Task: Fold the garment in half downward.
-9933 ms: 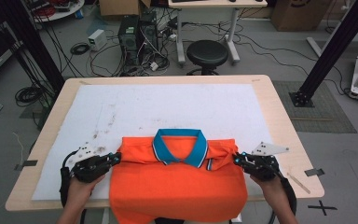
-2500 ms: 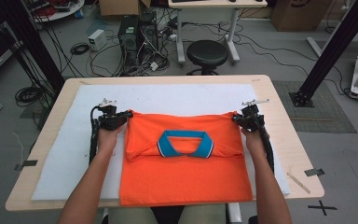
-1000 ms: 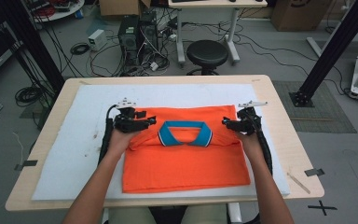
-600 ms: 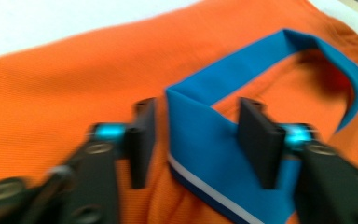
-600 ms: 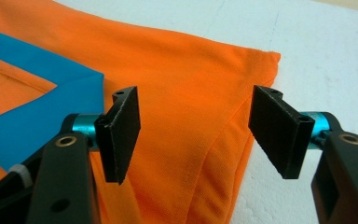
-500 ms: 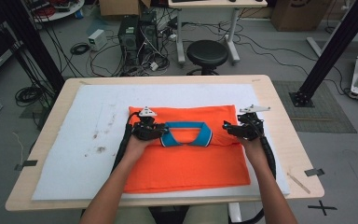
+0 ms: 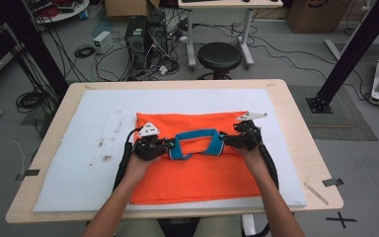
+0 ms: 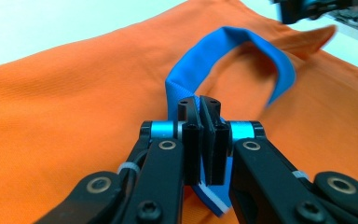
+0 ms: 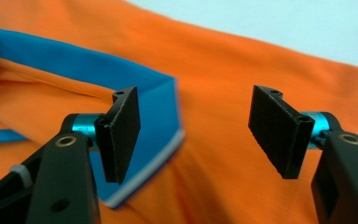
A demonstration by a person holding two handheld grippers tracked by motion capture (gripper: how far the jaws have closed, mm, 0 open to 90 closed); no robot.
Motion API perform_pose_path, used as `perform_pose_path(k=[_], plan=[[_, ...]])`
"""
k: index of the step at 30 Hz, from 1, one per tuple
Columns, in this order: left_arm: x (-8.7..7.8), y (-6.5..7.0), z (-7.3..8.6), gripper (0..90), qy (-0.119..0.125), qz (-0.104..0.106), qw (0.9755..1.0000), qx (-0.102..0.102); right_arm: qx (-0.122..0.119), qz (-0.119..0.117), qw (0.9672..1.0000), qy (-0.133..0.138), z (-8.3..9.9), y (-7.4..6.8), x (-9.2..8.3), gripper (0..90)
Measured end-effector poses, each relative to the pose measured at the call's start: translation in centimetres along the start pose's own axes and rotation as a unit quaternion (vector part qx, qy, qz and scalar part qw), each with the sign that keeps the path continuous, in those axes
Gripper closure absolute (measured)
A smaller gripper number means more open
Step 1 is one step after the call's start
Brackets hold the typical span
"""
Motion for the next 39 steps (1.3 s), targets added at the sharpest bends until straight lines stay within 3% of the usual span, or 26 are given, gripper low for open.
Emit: perform_pose_path(k=[3,6,8,9,11,13,15,18,20,23,27,33,36,39], plan=[[-0.5,0.4,0.4,87.3,0.003,0.009,0.9999,0.002,0.001,-0.029,0.9995,-0.015,-0.3,-1.3,1.1,34.3],[-0.8,0.8,0.7,87.3,0.000,0.019,0.9998,0.006,0.005,-0.034,0.9989,-0.033,-0.3,-2.0,2.3,37.1],[-1.1,1.0,0.9,87.3,-0.002,0.028,0.9996,0.009,0.010,-0.050,0.9975,-0.049,-0.3,-2.2,2.8,54.0],[-1.2,1.1,1.0,87.2,-0.002,0.031,0.9995,0.009,0.006,-0.054,0.9971,-0.054,-0.2,-2.3,2.9,57.7],[-1.5,1.0,1.1,86.3,0.002,0.037,0.9993,0.003,-0.024,-0.049,0.9970,-0.055,0.0,-2.6,2.6,78.2],[-1.8,0.5,0.8,77.3,0.021,0.034,0.9991,-0.012,-0.034,-0.050,0.9971,-0.046,0.2,-2.5,2.0,82.1],[-2.0,-0.2,0.3,61.6,0.028,0.027,0.9986,-0.035,-0.035,-0.054,0.9972,-0.038,0.5,-2.4,1.4,82.9],[-1.3,-1.0,-0.3,45.6,0.024,0.020,0.9980,-0.055,-0.044,-0.060,0.9970,-0.023,1.1,-2.6,0.2,83.0],[-0.5,-1.1,-0.6,40.3,0.017,0.030,0.9974,-0.064,-0.053,-0.062,0.9966,-0.013,1.6,-2.9,-0.6,83.0],[0.8,-0.5,-0.4,39.1,0.004,0.067,0.9956,-0.066,-0.057,-0.063,0.9964,-0.010,2.2,-3.2,-1.3,82.9],[1.7,1.1,0.3,39.3,-0.018,0.102,0.9936,-0.044,-0.052,-0.073,0.9959,-0.006,2.8,-3.2,-2.3,78.0],[1.1,2.3,1.1,41.7,-0.022,0.135,0.9901,-0.033,-0.021,-0.060,0.9971,0.041,2.3,-1.8,-5.0,69.2],[0.7,2.8,1.7,43.8,-0.041,0.149,0.9877,-0.023,-0.012,-0.043,0.9977,0.050,2.3,-0.9,-5.9,68.3],[0.3,3.3,2.6,44.6,-0.062,0.168,0.9836,-0.021,-0.004,-0.034,0.9982,0.050,2.6,-0.3,-6.3,67.4]])
Point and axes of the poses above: each handheld gripper's, and its own axes: x roughly forward along the jaws, z roughly out of its underside, y roughly to its right, the point moved 2 cm from there along x, roughly forward along the jaws, and after that the axes turned 4 degrees about z, right-handed, at the moved point
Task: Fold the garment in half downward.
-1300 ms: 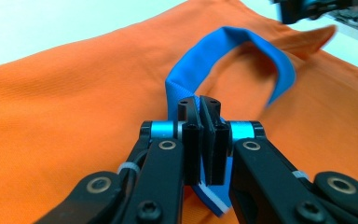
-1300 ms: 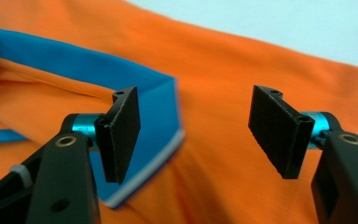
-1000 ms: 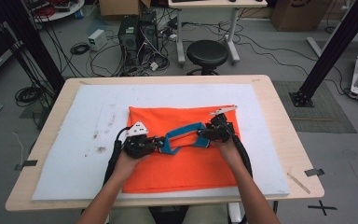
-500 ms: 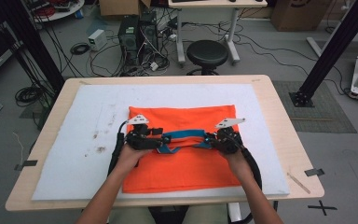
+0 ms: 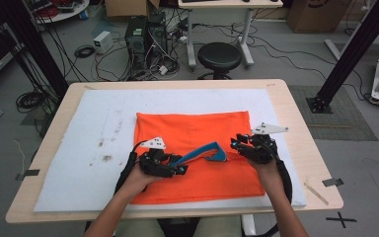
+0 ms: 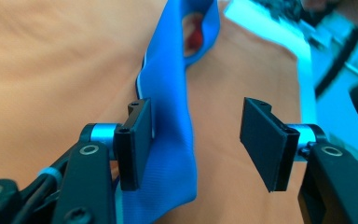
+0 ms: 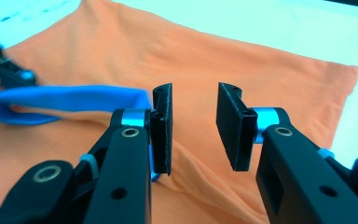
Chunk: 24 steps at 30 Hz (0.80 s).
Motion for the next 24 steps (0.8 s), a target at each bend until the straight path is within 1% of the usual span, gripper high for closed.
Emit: perform_pose_path(k=[1,3,4,6,7,9,10,11,12,13,14,15,16,17,18,19,20,21,22,23,24], plan=[[0.0,0.1,0.2,45.6,-0.002,0.005,1.0000,-0.002,0.005,0.002,1.0000,-0.002,0.2,0.2,0.0,66.0],[0.0,0.3,0.5,46.3,-0.015,0.016,0.9998,0.000,0.008,0.008,0.9999,-0.007,0.5,0.3,0.1,65.8],[-0.1,0.4,0.6,46.3,-0.020,0.022,0.9996,0.001,0.008,0.006,0.9999,-0.010,0.8,0.3,0.2,65.4],[-0.3,0.6,0.7,45.1,-0.019,0.015,0.9997,0.006,0.010,0.005,0.9996,-0.026,1.3,0.3,0.8,64.7],[-0.6,0.6,0.6,43.2,-0.015,0.005,0.9999,0.006,0.010,0.005,0.9994,-0.032,1.5,0.2,1.0,64.6],[-1.3,0.4,0.5,42.8,0.008,-0.020,0.9997,0.005,0.006,0.001,0.9988,-0.048,2.1,-0.2,1.7,64.3],[-1.8,0.3,0.5,42.1,0.021,-0.040,0.9990,0.003,-0.001,0.002,0.9984,-0.056,2.5,-0.4,2.0,64.3],[-2.3,0.0,0.5,41.1,0.033,-0.064,0.9974,0.003,-0.006,0.005,0.9979,-0.064,2.9,-0.5,2.3,64.3],[-2.9,-0.2,0.5,40.3,0.045,-0.087,0.9952,0.003,-0.009,0.004,0.9974,-0.072,3.3,-0.7,2.6,64.4],[-3.5,-0.4,0.6,39.9,0.059,-0.108,0.9924,0.001,-0.011,0.005,0.9966,-0.081,3.7,-0.8,2.8,64.8],[-4.1,-0.5,0.7,39.7,0.072,-0.130,0.9889,-0.003,-0.018,0.008,0.9957,-0.091,4.1,-0.9,2.9,65.8],[-4.6,-0.7,0.9,39.7,0.081,-0.154,0.9847,-0.008,-0.023,0.010,0.9949,-0.098,4.5,-1.0,3.0,67.2],[-5.2,-0.9,1.0,39.7,0.085,-0.181,0.9798,-0.012,-0.030,0.013,0.9940,-0.104,4.9,-1.0,3.0,68.1],[-5.8,-1.1,1.3,39.7,0.086,-0.215,0.9728,-0.013,-0.034,0.018,0.9932,-0.110,5.3,-1.0,2.9,68.1],[-6.1,-1.1,1.4,39.9,0.085,-0.228,0.9699,-0.013,-0.032,0.018,0.9938,-0.105,5.6,-1.0,2.6,68.1],[-6.6,-1.3,1.8,39.9,0.083,-0.257,0.9627,-0.017,-0.029,0.017,0.9939,-0.105,5.6,-1.0,2.4,68.0],[-7.0,-1.4,2.0,39.9,0.084,-0.272,0.9584,-0.023,-0.023,0.017,0.9950,-0.096,5.7,-0.8,1.8,66.5],[-7.3,-1.5,2.3,40.1,0.080,-0.287,0.9541,-0.027,-0.017,0.020,0.9965,-0.080,5.7,-0.6,1.3,65.7],[-7.6,-1.6,2.5,40.2,0.079,-0.298,0.9507,-0.029,-0.007,0.027,0.9975,-0.065,5.7,-0.3,0.7,64.4],[-7.8,-1.7,2.8,40.8,0.077,-0.303,0.9493,-0.032,-0.001,0.038,0.9977,-0.056,5.7,0.2,0.1,62.8],[-7.9,-1.8,3.0,42.3,0.074,-0.311,0.9468,-0.037,0.004,0.053,0.9972,-0.052,5.8,0.7,-0.3,62.2]])
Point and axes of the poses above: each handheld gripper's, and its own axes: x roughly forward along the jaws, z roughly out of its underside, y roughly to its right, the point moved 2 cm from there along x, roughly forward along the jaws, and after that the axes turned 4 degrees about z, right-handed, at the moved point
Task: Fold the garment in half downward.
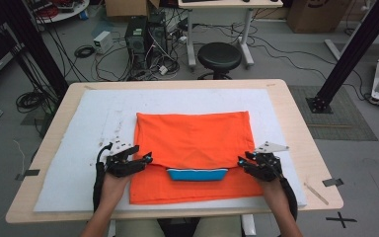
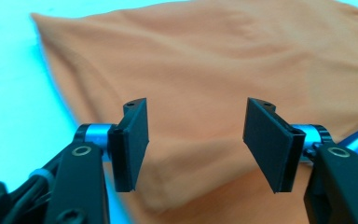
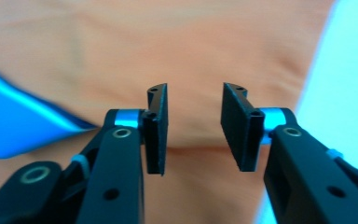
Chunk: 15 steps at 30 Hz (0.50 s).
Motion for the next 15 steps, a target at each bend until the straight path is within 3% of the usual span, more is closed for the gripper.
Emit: perform_pose_path(k=[3,7,11,15], plan=[[0.0,-0.5,0.6,44.3,-0.011,-0.010,0.9999,-0.007,0.015,0.030,0.9994,-0.009,0.6,1.4,-0.2,61.7],[0.4,-0.6,1.2,48.3,-0.032,-0.014,0.9993,-0.009,0.023,0.038,0.9988,-0.020,1.1,2.0,0.4,61.8],[0.8,0.0,1.2,60.3,-0.053,-0.022,0.9981,0.021,0.003,0.048,0.9982,-0.037,1.3,1.6,1.2,67.0],[1.0,0.6,1.3,69.5,-0.061,-0.047,0.9959,0.047,-0.012,0.037,0.9984,-0.041,1.2,1.3,1.3,81.3]])
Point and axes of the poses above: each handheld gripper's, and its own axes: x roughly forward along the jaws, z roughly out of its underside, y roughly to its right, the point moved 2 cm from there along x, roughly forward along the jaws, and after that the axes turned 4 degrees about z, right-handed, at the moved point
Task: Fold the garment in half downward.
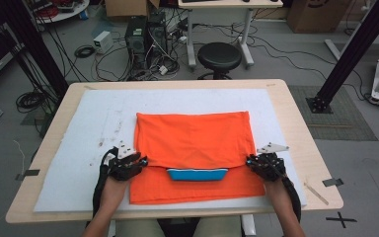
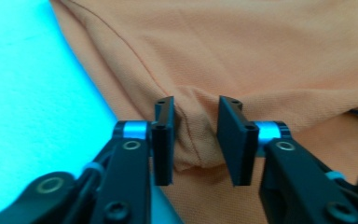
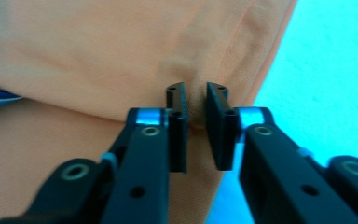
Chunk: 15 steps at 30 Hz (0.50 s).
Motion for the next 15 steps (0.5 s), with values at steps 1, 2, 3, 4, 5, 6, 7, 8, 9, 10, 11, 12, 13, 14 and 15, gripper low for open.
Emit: perform_pose_path(k=[1,2,3,4,5,6,7,8,9,10,11,12,13,14,15], plan=[[0.0,0.1,0.0,73.7,0.000,-0.004,1.0000,0.006,-0.003,-0.001,1.0000,0.000,0.0,0.0,0.0,83.0],[0.0,0.3,0.0,78.4,0.001,-0.008,0.9999,0.012,-0.004,-0.002,1.0000,0.000,0.0,-0.1,0.0,84.0],[-0.1,0.4,0.0,81.0,0.003,-0.010,0.9998,0.018,-0.007,-0.002,1.0000,-0.001,0.0,0.0,0.0,84.5],[-0.2,0.5,0.0,83.6,0.006,-0.012,0.9997,0.022,-0.007,-0.001,1.0000,0.001,0.0,0.0,0.0,84.9],[-0.3,0.5,0.1,84.2,0.011,-0.009,0.9997,0.020,-0.003,-0.002,1.0000,0.002,0.0,0.0,-0.1,85.2],[-0.6,0.4,0.1,84.5,0.015,0.000,0.9998,0.015,-0.002,-0.002,1.0000,0.005,0.1,0.0,-0.2,85.3],[-0.8,0.4,0.2,84.6,0.021,0.009,0.9997,0.010,0.003,-0.004,1.0000,0.007,0.1,0.1,-0.3,85.5],[-1.2,0.3,0.2,84.5,0.028,0.017,0.9994,0.007,0.007,-0.006,0.9999,0.009,0.2,0.1,-0.5,85.5],[-1.6,0.2,0.2,84.5,0.032,0.026,0.9991,0.005,0.007,-0.007,0.9999,0.014,0.2,0.3,-0.8,85.5],[-2.1,0.0,0.2,84.5,0.042,0.037,0.9984,-0.003,0.008,-0.011,0.9998,0.016,0.1,0.3,-1.1,85.5],[-2.5,-0.1,0.2,84.6,0.046,0.041,0.9981,-0.007,0.008,-0.013,0.9997,0.020,0.0,0.4,-1.5,85.5],[-3.0,-0.3,0.1,84.5,0.056,0.052,0.9970,-0.013,0.009,-0.012,0.9996,0.024,0.0,0.4,-1.7,85.5],[-3.3,-0.4,0.1,84.6,0.062,0.059,0.9962,-0.018,0.008,-0.015,0.9995,0.028,0.0,0.5,-2.1,85.5],[-3.6,-0.5,0.1,84.5,0.065,0.068,0.9954,-0.020,0.007,-0.016,0.9994,0.029,-0.1,0.5,-2.3,85.5],[-3.9,-0.6,0.1,84.6,0.069,0.074,0.9946,-0.022,0.006,-0.018,0.9994,0.030,-0.1,0.5,-2.6,85.5]])
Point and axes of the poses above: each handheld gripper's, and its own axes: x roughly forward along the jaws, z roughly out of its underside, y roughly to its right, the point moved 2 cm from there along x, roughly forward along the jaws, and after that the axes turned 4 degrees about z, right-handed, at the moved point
